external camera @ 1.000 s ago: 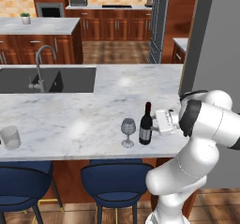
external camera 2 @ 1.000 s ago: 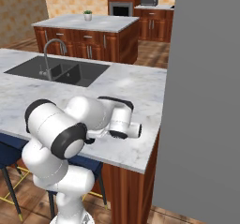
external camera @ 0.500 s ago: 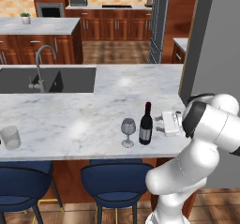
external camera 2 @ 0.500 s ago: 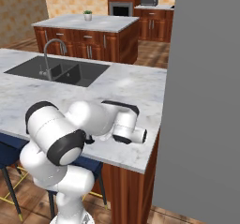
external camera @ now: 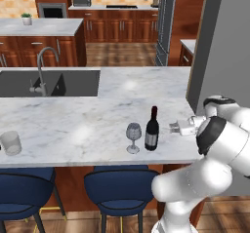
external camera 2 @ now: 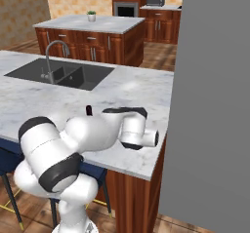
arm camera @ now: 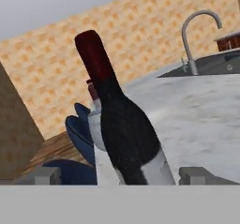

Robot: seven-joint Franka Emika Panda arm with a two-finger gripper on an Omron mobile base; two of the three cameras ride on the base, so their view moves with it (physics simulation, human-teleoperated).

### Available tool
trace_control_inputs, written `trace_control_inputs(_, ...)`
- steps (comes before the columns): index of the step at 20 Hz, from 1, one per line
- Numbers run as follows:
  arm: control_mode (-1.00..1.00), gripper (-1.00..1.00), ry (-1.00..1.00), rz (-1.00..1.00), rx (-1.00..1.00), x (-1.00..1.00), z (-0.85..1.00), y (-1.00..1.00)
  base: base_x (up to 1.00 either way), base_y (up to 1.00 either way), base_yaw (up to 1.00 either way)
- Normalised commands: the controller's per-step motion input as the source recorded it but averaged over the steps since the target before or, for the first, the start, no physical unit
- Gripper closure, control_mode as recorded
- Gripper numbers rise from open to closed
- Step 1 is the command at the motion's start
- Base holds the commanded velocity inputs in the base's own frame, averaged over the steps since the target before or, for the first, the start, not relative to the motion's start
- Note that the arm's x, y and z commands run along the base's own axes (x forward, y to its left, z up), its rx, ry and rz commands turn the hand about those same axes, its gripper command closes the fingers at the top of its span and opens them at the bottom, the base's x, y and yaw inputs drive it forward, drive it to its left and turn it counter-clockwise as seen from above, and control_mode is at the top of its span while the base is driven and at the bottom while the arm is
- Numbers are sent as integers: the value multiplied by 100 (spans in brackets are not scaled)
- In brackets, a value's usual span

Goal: There is a wine glass and glass cup on the dining counter. Place the wine bottle next to the wine glass and the juice bottle next to the glass cup.

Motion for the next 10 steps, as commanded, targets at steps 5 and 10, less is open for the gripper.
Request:
trace_control_inputs(5, -100, -100, 38, -6, -3, -34, 39, -1, 0, 0, 0)
trace_control_inputs(10, -100, -100, 17, -9, -28, -37, 33, 8, 0, 0, 0)
